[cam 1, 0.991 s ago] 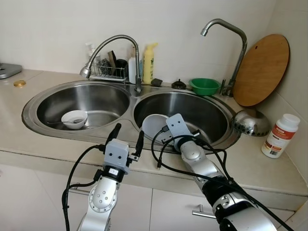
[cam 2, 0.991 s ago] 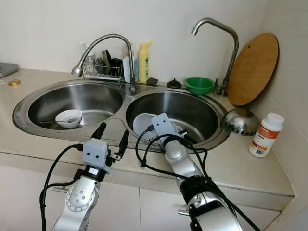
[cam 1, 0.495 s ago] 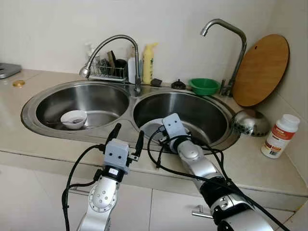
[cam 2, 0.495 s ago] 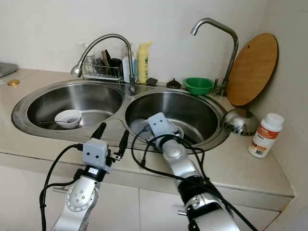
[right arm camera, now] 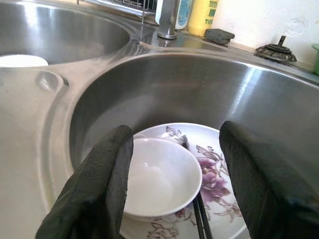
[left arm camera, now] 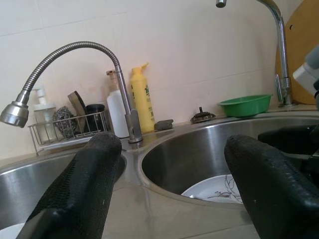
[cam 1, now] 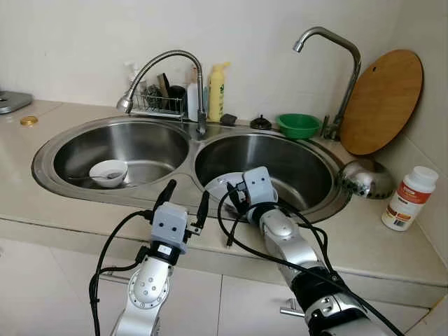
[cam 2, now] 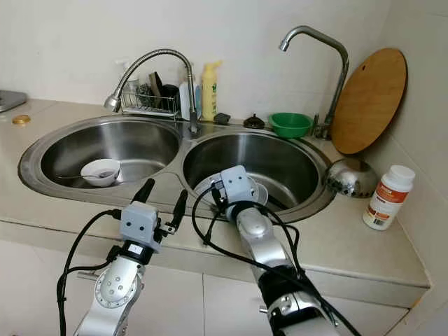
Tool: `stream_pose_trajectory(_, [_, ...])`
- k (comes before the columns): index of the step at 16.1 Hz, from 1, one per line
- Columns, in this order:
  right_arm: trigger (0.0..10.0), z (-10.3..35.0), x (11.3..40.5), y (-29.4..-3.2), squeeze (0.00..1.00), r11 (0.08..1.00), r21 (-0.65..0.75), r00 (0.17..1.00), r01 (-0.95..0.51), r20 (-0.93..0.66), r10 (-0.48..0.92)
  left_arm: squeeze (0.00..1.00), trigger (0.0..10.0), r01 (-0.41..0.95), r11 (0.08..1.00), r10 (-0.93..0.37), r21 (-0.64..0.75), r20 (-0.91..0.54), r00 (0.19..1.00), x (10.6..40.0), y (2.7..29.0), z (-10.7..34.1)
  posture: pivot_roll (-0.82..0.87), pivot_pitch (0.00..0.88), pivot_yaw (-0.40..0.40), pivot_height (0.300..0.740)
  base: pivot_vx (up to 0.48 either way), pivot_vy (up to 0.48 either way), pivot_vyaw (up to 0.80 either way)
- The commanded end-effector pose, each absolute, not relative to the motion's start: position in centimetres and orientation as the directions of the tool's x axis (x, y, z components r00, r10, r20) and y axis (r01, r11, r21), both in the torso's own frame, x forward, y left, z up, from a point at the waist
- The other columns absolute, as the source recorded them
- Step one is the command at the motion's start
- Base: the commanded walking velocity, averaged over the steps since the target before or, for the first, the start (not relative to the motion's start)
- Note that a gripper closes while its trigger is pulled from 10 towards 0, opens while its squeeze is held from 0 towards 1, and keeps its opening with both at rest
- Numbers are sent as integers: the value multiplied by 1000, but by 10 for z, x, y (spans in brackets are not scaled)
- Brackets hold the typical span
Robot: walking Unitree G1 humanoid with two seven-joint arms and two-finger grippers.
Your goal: Kitchen organization
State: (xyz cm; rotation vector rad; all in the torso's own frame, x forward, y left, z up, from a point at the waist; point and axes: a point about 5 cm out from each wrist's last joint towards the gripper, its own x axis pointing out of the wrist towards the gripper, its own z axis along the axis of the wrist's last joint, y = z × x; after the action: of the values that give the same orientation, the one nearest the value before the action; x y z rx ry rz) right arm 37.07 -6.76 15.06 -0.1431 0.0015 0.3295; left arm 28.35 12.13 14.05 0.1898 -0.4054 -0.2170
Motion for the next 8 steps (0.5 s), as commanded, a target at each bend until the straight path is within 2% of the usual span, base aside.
stream_pose_trajectory(1, [10000,153,369,-70,1000,945,-86,948,-315,10,317,0,10000,186,955,-260,229,358,897,285,118,139,80,0,-43,740,0,0,0])
stream_pose_trajectory(4, [10000,166,370,-77,1000,975,0,970,-220,102,219,0,10000,186,958,-258,220,368,893,284,118,141,82,0,-44,740,0,0,0])
stream_pose_trajectory(5, [10000,172,370,-78,0,978,31,970,-206,141,200,0,10000,187,958,-258,216,370,892,284,118,141,82,0,-44,740,0,0,0])
stream_pose_trajectory(7, [10000,195,367,-85,0,977,130,949,-170,290,126,0,10000,203,957,-269,208,374,888,285,117,143,80,0,-47,740,0,360,0])
stream_pose_trajectory(8, [10000,197,367,-86,0,977,136,943,-164,312,115,0,10000,204,957,-270,208,374,887,285,117,143,80,0,-47,740,0,480,0])
